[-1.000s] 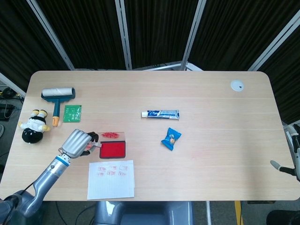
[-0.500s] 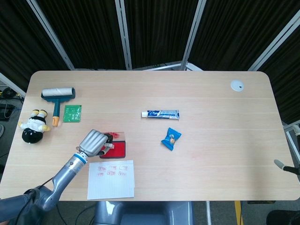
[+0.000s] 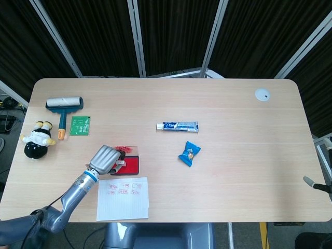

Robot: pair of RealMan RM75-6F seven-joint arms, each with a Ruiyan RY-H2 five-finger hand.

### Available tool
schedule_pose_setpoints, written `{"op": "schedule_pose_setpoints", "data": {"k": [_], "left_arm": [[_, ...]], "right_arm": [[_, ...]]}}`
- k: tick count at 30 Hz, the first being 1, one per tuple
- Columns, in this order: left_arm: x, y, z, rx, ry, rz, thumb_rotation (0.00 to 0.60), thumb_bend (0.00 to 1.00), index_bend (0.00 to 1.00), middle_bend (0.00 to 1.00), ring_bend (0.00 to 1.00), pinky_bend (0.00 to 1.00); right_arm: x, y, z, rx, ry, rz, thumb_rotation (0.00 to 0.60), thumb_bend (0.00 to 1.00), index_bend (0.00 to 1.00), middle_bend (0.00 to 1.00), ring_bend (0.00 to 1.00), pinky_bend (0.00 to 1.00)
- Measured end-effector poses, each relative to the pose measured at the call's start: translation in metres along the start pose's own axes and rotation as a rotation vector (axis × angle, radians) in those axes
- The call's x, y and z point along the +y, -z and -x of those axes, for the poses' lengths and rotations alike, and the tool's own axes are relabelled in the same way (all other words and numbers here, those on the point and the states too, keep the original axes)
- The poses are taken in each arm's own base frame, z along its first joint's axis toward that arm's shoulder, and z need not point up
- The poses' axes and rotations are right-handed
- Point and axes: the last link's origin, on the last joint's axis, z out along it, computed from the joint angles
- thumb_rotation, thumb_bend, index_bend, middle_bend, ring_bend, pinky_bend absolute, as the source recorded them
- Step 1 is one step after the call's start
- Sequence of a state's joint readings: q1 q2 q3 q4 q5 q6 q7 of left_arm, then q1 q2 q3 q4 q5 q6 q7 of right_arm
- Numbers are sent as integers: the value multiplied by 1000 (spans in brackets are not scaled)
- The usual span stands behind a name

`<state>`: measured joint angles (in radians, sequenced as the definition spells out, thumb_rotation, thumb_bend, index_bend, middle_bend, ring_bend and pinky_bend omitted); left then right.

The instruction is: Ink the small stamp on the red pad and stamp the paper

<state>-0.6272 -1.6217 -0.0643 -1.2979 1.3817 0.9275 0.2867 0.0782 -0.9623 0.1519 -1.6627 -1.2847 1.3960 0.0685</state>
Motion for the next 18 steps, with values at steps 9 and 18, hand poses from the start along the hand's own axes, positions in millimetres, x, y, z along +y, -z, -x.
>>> {"op": "schedule_pose_setpoints", "data": {"k": [9,18], "left_arm": [[0,-2,8,-14,-15,-2,600,469,566,544,864,850],[-3,-3,13,-17,-18,-7,600,470,566,545,864,850]], "right_arm": [[0,0,0,1,0,3,600,0,0,0,0,0],[1,0,0,2,0,4,600,0,0,0,0,0]]}}
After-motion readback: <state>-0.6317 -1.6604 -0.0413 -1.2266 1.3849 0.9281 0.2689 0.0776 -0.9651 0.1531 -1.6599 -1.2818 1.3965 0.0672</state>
